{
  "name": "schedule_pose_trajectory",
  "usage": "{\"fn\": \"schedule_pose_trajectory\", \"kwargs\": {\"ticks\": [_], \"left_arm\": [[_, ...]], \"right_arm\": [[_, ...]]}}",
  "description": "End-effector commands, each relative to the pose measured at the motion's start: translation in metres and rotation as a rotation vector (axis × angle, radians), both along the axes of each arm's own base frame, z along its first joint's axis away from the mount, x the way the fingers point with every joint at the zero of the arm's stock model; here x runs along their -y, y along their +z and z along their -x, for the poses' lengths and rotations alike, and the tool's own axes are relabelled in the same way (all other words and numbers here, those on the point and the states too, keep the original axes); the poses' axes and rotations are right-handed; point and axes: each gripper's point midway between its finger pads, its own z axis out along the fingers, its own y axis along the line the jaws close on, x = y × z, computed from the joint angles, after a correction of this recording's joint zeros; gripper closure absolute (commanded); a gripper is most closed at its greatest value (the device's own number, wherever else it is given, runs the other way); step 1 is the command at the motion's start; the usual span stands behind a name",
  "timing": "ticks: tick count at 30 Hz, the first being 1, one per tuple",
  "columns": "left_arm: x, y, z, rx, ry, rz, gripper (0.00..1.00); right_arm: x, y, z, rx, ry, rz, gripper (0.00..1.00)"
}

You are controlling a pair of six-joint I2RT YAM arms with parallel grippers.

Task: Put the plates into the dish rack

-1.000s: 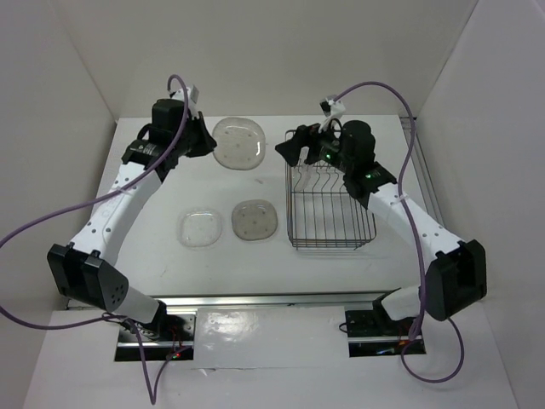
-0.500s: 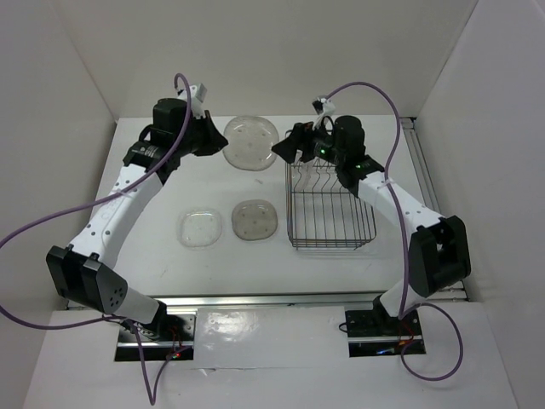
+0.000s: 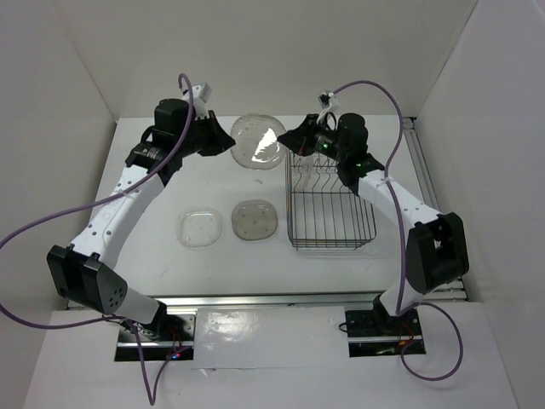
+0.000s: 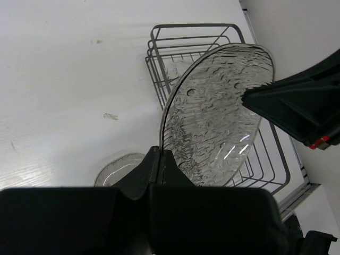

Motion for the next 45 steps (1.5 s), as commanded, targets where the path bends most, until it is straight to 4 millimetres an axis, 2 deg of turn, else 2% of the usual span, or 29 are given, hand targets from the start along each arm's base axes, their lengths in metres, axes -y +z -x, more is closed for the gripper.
{"fn": "schedule_pose_trajectory", "kwargs": {"ticks": [1, 2, 5, 6, 8, 9, 10, 11, 13, 14, 15, 16, 17, 18, 19, 20, 24, 26, 27, 29, 30, 31, 33, 34, 40, 44, 45], "left_arm": [[0.010, 0.017, 0.000, 0.058, -0.043, 0.037, 1.00], [0.011, 0.013, 0.002, 0.049, -0.051, 0.037, 1.00], [0.012, 0.015, 0.001, 0.052, -0.048, 0.047, 1.00], [0.012, 0.011, 0.001, 0.044, -0.048, 0.045, 0.72], [0.012, 0.017, 0.002, 0.061, -0.048, 0.050, 0.30], [0.009, 0.017, 0.003, 0.064, -0.037, 0.046, 0.08], [0.006, 0.016, 0.001, 0.067, -0.012, 0.037, 0.00], [0.003, 0.022, 0.002, 0.082, 0.002, 0.036, 0.00], [-0.009, 0.020, 0.002, 0.069, 0.065, 0.016, 0.00], [-0.013, 0.021, 0.004, 0.069, 0.084, 0.008, 0.00], [-0.016, 0.028, 0.002, 0.078, 0.105, 0.003, 0.00], [-0.027, 0.028, -0.001, 0.077, 0.163, -0.022, 0.00], [-0.033, 0.024, 0.002, 0.050, 0.189, -0.044, 0.00], [-0.036, 0.022, 0.000, 0.038, 0.207, -0.058, 0.00], [-0.038, 0.025, -0.002, 0.037, 0.221, -0.065, 0.00], [-0.041, 0.024, -0.003, 0.027, 0.236, -0.077, 0.00], [-0.041, 0.017, -0.007, -0.008, 0.239, -0.106, 0.00], [-0.041, 0.017, -0.007, -0.008, 0.239, -0.106, 0.00], [-0.041, 0.017, -0.007, -0.008, 0.239, -0.106, 0.00], [-0.042, 0.016, -0.007, -0.004, 0.235, -0.114, 0.00], [-0.042, 0.016, -0.007, -0.004, 0.235, -0.114, 0.00], [-0.042, 0.016, -0.007, -0.004, 0.235, -0.114, 0.00], [-0.043, 0.013, -0.010, -0.011, 0.243, -0.121, 0.00], [-0.044, 0.013, -0.011, -0.010, 0.251, -0.125, 0.00], [-0.045, 0.011, -0.009, -0.015, 0.247, -0.136, 0.00], [-0.045, 0.010, -0.009, -0.011, 0.243, -0.144, 0.00], [-0.047, 0.010, -0.010, -0.010, 0.251, -0.148, 0.00]], "right_arm": [[-0.008, 0.029, 0.003, 0.079, 0.049, -0.073, 0.95], [-0.006, 0.030, 0.001, 0.068, 0.032, -0.083, 1.00], [-0.002, 0.028, -0.003, 0.021, -0.017, -0.095, 1.00], [-0.001, 0.032, 0.000, 0.013, -0.037, -0.093, 1.00], [0.013, 0.033, -0.010, 0.011, -0.168, -0.069, 1.00], [0.019, 0.035, -0.005, -0.002, -0.219, -0.046, 1.00], [0.028, 0.040, -0.008, 0.014, -0.288, -0.015, 1.00], [0.048, 0.043, -0.018, 0.023, -0.432, 0.011, 1.00], [0.074, 0.051, -0.014, 0.014, -0.567, 0.087, 1.00], [0.096, 0.053, -0.017, 0.013, -0.684, 0.120, 1.00], [0.105, 0.048, -0.011, -0.004, -0.737, 0.173, 1.00], [0.120, 0.058, -0.004, 0.017, -0.806, 0.204, 1.00], [0.142, 0.057, -0.002, 0.015, -0.909, 0.251, 1.00], [0.152, 0.055, 0.004, 0.004, -0.951, 0.300, 1.00], [0.161, 0.063, 0.011, 0.014, -0.991, 0.325, 1.00], [0.177, 0.060, 0.013, 0.009, -1.065, 0.374, 1.00], [0.211, 0.053, 0.027, 0.012, -1.228, 0.519, 1.00], [0.218, 0.042, 0.028, -0.012, -1.266, 0.578, 1.00], [0.224, 0.044, 0.030, -0.012, -1.299, 0.584, 1.00], [0.222, 0.032, 0.026, -0.030, -1.303, 0.616, 1.00], [0.221, 0.034, 0.024, -0.028, -1.320, 0.622, 1.00], [0.221, 0.023, 0.019, -0.044, -1.333, 0.670, 1.00], [0.219, 0.023, 0.012, -0.048, -1.353, 0.689, 1.00], [0.212, 0.014, 0.006, -0.054, -1.338, 0.713, 1.00], [0.205, -0.003, -0.010, -0.067, -1.344, 0.754, 1.00], [0.193, -0.031, -0.021, -0.091, -1.310, 0.812, 1.00], [0.188, -0.031, -0.022, -0.087, -1.301, 0.812, 1.00]]}}
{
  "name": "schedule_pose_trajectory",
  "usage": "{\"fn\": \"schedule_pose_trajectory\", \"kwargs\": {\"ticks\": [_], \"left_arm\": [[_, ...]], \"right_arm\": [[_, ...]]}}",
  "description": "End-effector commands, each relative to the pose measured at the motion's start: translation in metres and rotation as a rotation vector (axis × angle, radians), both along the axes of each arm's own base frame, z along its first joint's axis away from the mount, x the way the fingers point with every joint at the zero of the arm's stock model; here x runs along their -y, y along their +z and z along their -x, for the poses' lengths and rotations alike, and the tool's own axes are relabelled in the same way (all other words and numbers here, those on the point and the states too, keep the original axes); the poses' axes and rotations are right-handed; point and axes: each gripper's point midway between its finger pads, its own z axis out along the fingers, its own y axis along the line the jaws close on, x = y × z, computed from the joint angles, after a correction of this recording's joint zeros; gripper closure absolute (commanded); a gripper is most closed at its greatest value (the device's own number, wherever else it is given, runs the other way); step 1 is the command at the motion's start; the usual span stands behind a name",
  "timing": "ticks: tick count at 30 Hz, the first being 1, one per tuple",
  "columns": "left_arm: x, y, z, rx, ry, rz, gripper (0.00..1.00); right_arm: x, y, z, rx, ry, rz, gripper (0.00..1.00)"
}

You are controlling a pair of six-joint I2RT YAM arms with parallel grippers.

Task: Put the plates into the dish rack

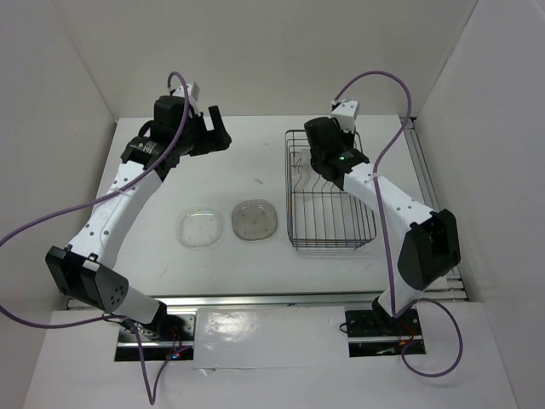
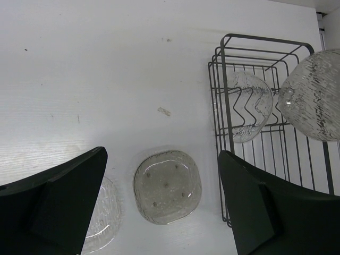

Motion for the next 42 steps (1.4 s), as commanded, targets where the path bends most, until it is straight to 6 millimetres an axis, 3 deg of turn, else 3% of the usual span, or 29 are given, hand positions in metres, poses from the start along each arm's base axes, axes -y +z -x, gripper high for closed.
{"fn": "schedule_pose_trajectory", "kwargs": {"ticks": [1, 8, 24, 26, 29, 32, 38, 42], "left_arm": [[-0.002, 0.016, -0.005, 0.051, 0.009, -0.006, 0.00], [-0.003, 0.014, -0.003, 0.042, 0.009, -0.009, 0.00], [-0.003, 0.014, -0.003, 0.044, 0.005, -0.017, 0.00], [-0.003, 0.014, -0.003, 0.044, 0.005, -0.017, 0.00], [-0.003, 0.014, -0.003, 0.044, 0.005, -0.017, 0.00], [-0.001, 0.014, -0.003, 0.043, -0.003, -0.013, 0.00], [-0.002, 0.014, -0.003, 0.045, -0.008, -0.020, 0.00], [-0.001, 0.010, -0.005, 0.037, -0.008, -0.023, 0.00]], "right_arm": [[-0.011, 0.013, -0.008, 0.052, -0.021, -0.012, 1.00], [-0.029, -0.001, -0.013, 0.028, 0.010, 0.002, 1.00], [-0.043, -0.023, -0.023, 0.003, 0.011, 0.025, 1.00], [-0.049, -0.034, -0.024, -0.012, 0.018, 0.031, 1.00], [-0.053, -0.030, -0.026, -0.001, 0.002, 0.035, 1.00], [-0.060, -0.040, -0.027, -0.019, 0.009, 0.041, 0.96], [-0.067, -0.048, -0.032, -0.035, 0.035, 0.022, 0.65], [-0.071, -0.054, -0.033, -0.050, 0.052, 0.017, 0.63]]}}
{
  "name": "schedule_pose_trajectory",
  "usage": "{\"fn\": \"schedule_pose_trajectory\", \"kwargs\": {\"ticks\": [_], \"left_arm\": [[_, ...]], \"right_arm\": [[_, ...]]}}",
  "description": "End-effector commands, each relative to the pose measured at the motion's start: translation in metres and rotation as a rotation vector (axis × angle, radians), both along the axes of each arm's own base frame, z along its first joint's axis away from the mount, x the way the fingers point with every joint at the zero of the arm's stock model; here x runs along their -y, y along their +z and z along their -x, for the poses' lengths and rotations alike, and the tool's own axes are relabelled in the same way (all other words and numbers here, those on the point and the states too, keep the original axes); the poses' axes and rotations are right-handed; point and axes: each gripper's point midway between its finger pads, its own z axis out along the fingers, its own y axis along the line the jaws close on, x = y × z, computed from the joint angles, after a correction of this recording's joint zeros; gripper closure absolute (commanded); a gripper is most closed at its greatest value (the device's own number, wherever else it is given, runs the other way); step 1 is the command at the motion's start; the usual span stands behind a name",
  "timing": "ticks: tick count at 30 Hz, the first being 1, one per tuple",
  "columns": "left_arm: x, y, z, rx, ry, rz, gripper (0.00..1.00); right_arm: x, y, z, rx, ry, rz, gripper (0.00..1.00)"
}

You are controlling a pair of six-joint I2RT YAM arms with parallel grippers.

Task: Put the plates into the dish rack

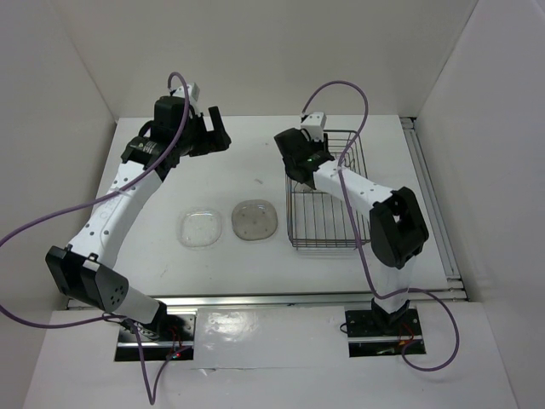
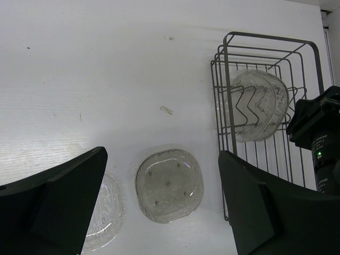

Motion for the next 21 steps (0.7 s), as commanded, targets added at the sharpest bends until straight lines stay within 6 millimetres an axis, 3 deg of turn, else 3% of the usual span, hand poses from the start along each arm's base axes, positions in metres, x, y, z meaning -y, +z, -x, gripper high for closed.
{"fn": "schedule_pose_trajectory", "kwargs": {"ticks": [1, 6, 9, 11, 13, 14, 15, 16, 18, 19, 21], "left_arm": [[-0.001, 0.012, -0.006, 0.044, -0.004, -0.018, 0.00], [0.000, 0.009, -0.008, 0.035, -0.004, -0.020, 0.00], [0.000, 0.005, -0.009, 0.027, -0.004, -0.023, 0.00], [0.000, 0.005, -0.009, 0.027, -0.004, -0.023, 0.00], [-0.006, 0.001, -0.008, 0.014, 0.022, -0.043, 0.00], [-0.009, -0.001, -0.008, 0.006, 0.035, -0.054, 0.00], [-0.013, -0.016, -0.002, -0.056, 0.054, -0.074, 0.00], [-0.016, -0.028, 0.002, -0.102, 0.076, -0.077, 0.00], [-0.026, -0.047, 0.016, -0.187, 0.117, -0.085, 0.00], [-0.036, -0.057, 0.028, -0.219, 0.144, -0.082, 0.00], [-0.058, -0.068, 0.040, -0.257, 0.219, -0.101, 0.00]], "right_arm": [[-0.013, 0.015, -0.008, 0.053, 0.008, -0.056, 0.63], [-0.024, 0.017, -0.023, 0.070, 0.089, -0.146, 0.54], [-0.025, 0.022, -0.027, 0.060, 0.123, -0.173, 0.45], [-0.037, 0.036, -0.027, 0.076, 0.192, -0.225, 0.34], [-0.043, 0.073, -0.023, 0.152, 0.252, -0.291, 0.29], [-0.054, 0.080, -0.017, 0.146, 0.323, -0.335, 0.27], [-0.061, 0.099, -0.012, 0.182, 0.363, -0.369, 0.26], [-0.057, 0.130, 0.001, 0.237, 0.393, -0.404, 0.23], [-0.074, 0.157, 0.022, 0.264, 0.501, -0.461, 0.14], [-0.074, 0.180, 0.037, 0.299, 0.539, -0.488, 0.14], [-0.083, 0.191, 0.056, 0.292, 0.628, -0.498, 0.14]]}}
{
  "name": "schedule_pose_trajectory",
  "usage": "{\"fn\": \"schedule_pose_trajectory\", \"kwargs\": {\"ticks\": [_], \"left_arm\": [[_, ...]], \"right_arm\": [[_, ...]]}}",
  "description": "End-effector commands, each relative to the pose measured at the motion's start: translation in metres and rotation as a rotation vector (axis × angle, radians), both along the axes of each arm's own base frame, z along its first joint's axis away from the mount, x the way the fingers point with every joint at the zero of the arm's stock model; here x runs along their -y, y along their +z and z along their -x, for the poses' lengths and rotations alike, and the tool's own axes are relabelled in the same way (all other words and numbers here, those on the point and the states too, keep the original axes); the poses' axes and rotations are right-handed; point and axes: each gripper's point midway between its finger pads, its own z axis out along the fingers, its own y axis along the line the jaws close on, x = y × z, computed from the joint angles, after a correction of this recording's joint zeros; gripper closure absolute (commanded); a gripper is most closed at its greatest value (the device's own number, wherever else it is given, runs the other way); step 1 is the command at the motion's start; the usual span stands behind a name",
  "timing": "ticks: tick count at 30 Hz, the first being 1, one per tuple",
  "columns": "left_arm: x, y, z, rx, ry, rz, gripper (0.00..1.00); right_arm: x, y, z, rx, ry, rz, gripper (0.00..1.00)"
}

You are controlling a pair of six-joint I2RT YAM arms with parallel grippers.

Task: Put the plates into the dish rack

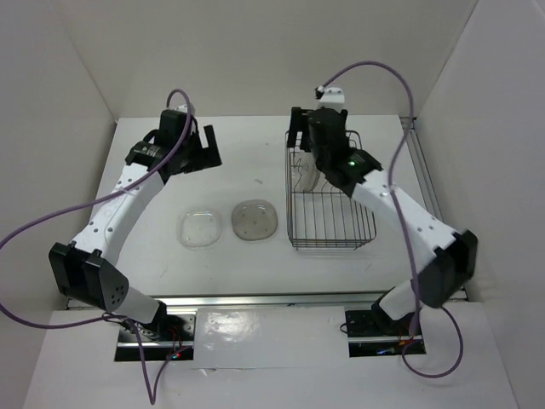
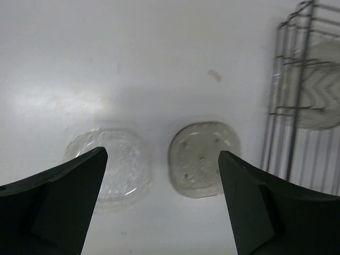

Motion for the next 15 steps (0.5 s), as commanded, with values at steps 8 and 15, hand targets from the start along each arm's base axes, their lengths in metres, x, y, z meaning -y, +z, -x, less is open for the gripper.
{"fn": "schedule_pose_trajectory", "kwargs": {"ticks": [8, 15], "left_arm": [[-0.067, -0.109, 0.080, -0.358, 0.195, -0.065, 0.00], [-0.088, -0.179, 0.106, -0.527, 0.268, -0.183, 0.01]], "right_arm": [[-0.052, 0.063, 0.103, 0.162, 0.558, -0.165, 0.03], [-0.061, 0.033, 0.119, 0.121, 0.642, -0.194, 0.03]]}}
